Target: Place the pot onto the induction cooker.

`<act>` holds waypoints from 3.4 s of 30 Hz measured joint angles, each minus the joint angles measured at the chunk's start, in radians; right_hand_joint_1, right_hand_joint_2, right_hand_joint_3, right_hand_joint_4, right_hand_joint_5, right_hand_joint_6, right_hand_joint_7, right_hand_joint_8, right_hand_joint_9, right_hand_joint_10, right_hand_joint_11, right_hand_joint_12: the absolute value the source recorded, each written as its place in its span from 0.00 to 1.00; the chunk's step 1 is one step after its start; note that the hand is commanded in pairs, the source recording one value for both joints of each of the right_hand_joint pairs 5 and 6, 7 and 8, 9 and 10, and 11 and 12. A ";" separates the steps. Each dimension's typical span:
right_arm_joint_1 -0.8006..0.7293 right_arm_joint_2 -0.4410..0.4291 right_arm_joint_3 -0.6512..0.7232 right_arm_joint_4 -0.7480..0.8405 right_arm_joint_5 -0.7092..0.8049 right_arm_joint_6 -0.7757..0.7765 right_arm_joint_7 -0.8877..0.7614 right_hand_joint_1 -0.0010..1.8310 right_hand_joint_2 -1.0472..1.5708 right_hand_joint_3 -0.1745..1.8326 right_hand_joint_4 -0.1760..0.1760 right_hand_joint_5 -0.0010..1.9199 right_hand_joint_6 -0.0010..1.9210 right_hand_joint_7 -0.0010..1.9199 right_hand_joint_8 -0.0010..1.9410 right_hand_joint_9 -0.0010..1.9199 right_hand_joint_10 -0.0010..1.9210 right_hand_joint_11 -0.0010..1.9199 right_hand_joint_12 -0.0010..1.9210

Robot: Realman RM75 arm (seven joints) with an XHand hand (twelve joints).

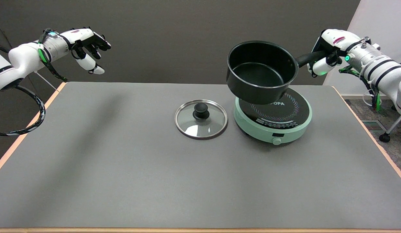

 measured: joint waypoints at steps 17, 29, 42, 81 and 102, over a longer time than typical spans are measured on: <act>0.079 0.003 -0.104 -0.104 0.039 -0.027 -0.002 0.65 0.63 1.00 0.14 0.82 0.82 0.82 0.81 0.82 0.82 0.82 0.82; 0.181 -0.021 -0.211 -0.179 0.051 -0.048 -0.003 0.65 0.63 1.00 0.14 0.82 0.82 0.82 0.81 0.82 0.82 0.82 0.82; 0.239 -0.029 -0.289 -0.221 0.066 -0.056 -0.003 0.65 0.62 1.00 0.14 0.81 0.81 0.81 0.80 0.81 0.81 0.81 0.81; 0.216 0.010 -0.331 -0.272 0.099 -0.057 -0.002 0.65 0.58 1.00 0.14 0.80 0.80 0.80 0.79 0.80 0.80 0.80 0.80; 0.209 0.011 -0.337 -0.302 0.111 -0.057 -0.003 0.65 0.58 1.00 0.14 0.80 0.80 0.80 0.79 0.80 0.80 0.80 0.80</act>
